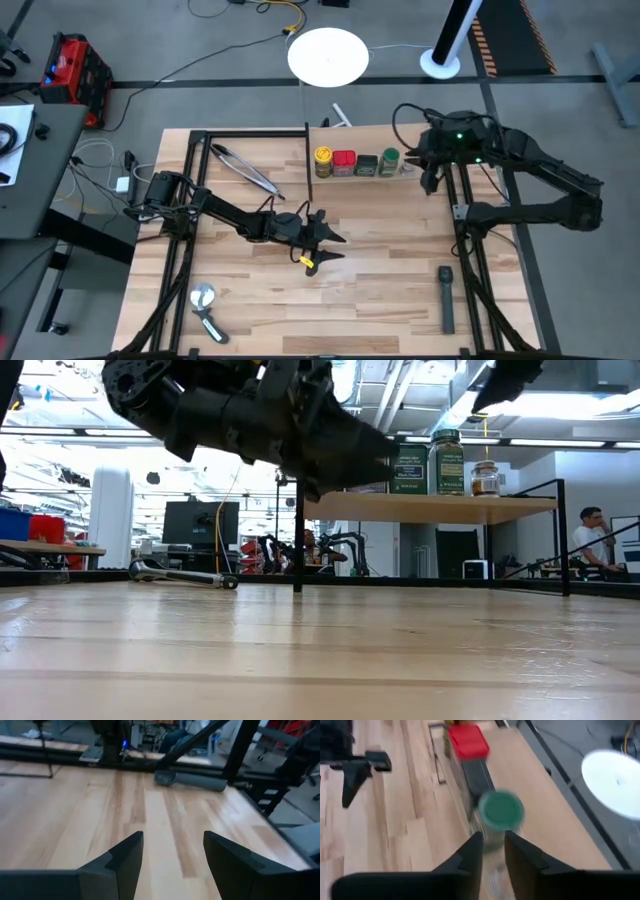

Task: Shelf spices
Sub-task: Adjust the red seasoning can

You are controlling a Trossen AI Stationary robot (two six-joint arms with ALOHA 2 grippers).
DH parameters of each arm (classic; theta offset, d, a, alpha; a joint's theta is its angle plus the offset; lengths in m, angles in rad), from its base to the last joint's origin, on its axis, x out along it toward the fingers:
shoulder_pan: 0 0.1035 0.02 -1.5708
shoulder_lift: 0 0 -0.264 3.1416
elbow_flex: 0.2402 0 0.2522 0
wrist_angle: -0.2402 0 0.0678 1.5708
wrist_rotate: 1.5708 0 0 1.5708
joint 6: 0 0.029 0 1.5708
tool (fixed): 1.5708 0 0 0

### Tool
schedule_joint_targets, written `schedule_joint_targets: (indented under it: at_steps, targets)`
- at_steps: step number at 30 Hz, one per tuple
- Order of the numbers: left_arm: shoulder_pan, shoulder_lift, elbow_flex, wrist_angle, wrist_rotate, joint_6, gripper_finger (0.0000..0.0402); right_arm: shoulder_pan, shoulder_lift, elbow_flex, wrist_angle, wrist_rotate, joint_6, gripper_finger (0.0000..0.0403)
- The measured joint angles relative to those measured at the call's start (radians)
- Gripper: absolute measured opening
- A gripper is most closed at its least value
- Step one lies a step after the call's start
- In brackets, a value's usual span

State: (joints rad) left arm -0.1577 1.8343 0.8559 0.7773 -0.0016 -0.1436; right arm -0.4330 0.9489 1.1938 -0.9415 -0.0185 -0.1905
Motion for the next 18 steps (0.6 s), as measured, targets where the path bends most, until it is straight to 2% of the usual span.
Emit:
schedule_joint_targets:
  at_steps: [7, 13, 18]
  targets:
    - [0.000, 0.000, 0.040, -0.001, 0.087, -0.008, 0.0201, 0.086, 0.096, 0.000, 0.140, 0.001, -0.060, 0.0008]
    - [0.000, 0.000, 0.045, -0.004, 0.103, -0.011, 0.0201, 0.137, 0.182, 0.035, 0.224, 0.072, -0.101, 0.0011]
    - [0.000, -0.001, 0.045, -0.003, 0.102, -0.014, 0.0201, 0.163, 0.257, 0.117, 0.254, 0.082, -0.129, 0.0004]
